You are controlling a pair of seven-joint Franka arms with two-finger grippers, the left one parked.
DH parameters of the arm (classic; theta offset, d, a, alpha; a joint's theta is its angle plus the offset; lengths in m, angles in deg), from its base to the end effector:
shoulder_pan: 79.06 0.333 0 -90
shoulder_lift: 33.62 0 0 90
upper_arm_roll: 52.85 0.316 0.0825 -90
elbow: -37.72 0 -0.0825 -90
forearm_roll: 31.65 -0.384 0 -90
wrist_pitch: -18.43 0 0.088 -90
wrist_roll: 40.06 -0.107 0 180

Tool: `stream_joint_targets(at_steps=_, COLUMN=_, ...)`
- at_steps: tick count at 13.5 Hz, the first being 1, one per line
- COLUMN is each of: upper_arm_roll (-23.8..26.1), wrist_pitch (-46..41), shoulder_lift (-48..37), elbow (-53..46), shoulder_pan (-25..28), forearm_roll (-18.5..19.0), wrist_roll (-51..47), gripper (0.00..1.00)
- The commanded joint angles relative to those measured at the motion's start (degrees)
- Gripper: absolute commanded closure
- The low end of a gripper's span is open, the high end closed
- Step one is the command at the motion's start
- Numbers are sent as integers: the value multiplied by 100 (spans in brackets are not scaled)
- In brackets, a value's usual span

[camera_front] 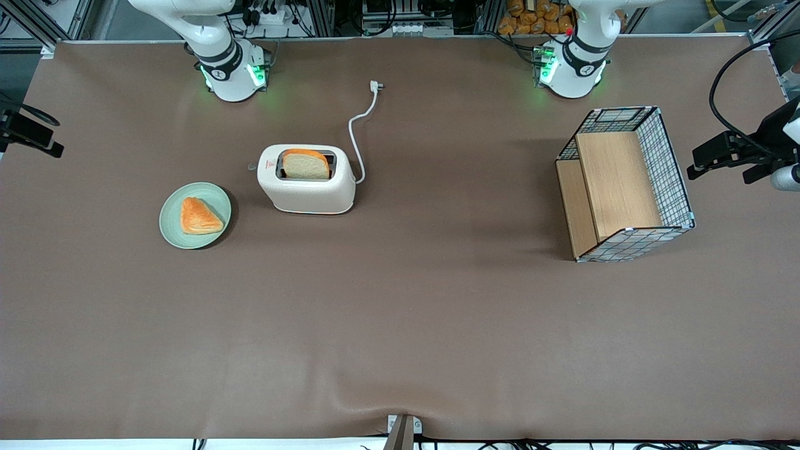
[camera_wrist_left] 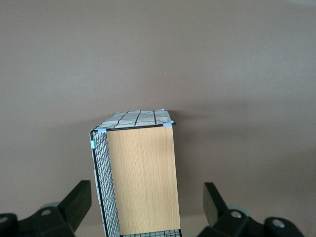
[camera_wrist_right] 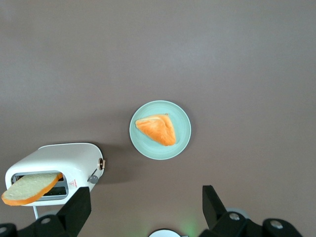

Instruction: Press toaster button with right arm

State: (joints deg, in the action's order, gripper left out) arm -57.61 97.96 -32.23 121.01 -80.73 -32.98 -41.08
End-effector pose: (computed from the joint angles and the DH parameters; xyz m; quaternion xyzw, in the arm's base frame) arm 0.5398 -0.0573 0.6503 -0.9969 0.0633 0.0443 0.0126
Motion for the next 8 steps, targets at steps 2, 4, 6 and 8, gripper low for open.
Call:
stream_joint_targets(at_steps=2, upper_arm_roll=-16, wrist_pitch=-34, shoulder_lift=-51, elbow=258, shoulder_pan=-17, forearm_roll=-95, wrist_roll=-126, gripper=0)
stream_joint_targets(at_steps=4, upper_arm_roll=-25, wrist_pitch=10, shoulder_lift=-95, elbow=581, shoulder_pan=-26, forearm_roll=-174, wrist_roll=-100, gripper=0)
stream_joint_targets(at_steps=6, upper_arm_roll=-43, wrist_pitch=106, shoulder_lift=-235, elbow=1021, shoulder_pan=-26, forearm_roll=-358, wrist_roll=-100, gripper=0)
stream_joint_targets(at_steps=8, upper_arm_roll=-43, wrist_pitch=255, shoulder_lift=-376, elbow=1373, shoulder_pan=-26, forearm_roll=-394, wrist_roll=-100, gripper=0)
